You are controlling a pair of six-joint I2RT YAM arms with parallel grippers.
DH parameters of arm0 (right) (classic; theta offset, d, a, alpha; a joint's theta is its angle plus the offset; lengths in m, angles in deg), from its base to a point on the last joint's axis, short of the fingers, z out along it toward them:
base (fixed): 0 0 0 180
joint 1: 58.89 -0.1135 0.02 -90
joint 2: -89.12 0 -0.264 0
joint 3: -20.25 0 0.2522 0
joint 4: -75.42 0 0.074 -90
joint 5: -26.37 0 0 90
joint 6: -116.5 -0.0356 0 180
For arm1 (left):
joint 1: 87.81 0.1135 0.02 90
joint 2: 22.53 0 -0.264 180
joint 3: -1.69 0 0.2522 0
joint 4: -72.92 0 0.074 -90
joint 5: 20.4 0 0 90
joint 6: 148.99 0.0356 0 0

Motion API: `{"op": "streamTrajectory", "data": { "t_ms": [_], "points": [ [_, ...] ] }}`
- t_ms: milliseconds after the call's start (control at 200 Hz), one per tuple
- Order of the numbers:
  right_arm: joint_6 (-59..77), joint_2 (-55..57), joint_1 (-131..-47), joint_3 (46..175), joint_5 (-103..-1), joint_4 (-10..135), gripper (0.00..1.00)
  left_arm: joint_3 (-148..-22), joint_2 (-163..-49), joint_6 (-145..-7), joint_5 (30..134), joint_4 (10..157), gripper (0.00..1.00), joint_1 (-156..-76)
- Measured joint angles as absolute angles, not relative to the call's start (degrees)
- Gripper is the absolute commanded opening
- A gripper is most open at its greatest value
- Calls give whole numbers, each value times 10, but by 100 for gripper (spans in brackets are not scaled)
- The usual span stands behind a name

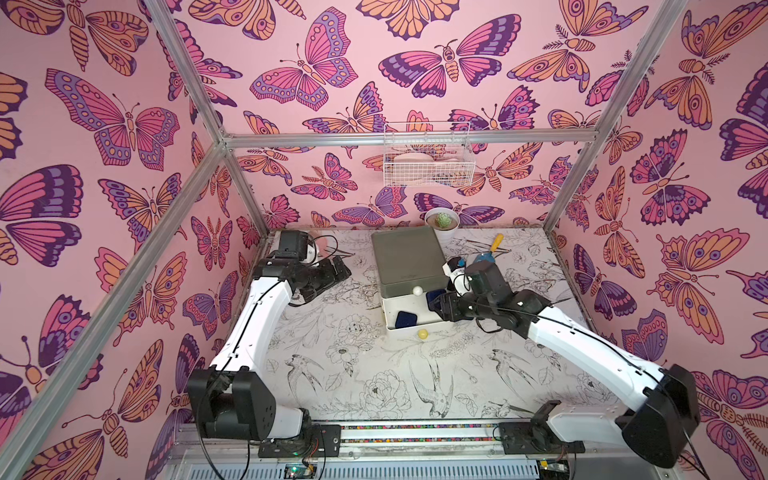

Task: Place the brooch boxes into the drawer by color
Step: Place the brooch box in the drawer.

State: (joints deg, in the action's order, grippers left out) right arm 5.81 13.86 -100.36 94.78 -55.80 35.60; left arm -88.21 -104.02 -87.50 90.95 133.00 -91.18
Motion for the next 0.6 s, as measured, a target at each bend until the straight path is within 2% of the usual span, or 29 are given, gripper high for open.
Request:
{"op": "streamTrajectory", "data": {
  "t_ms": [215,441,601],
  "points": [
    [44,117,-1006,945,-581,352,56,-882,-1040,-875,908,1330,100,-912],
    [43,43,-1006,984,-597,322,56,-881,-1040,-875,908,1330,100,-912],
    [40,35,-1007,1000,-613,310,64,-873,-1040,-875,907,1330,100,-912]
  ]
}}
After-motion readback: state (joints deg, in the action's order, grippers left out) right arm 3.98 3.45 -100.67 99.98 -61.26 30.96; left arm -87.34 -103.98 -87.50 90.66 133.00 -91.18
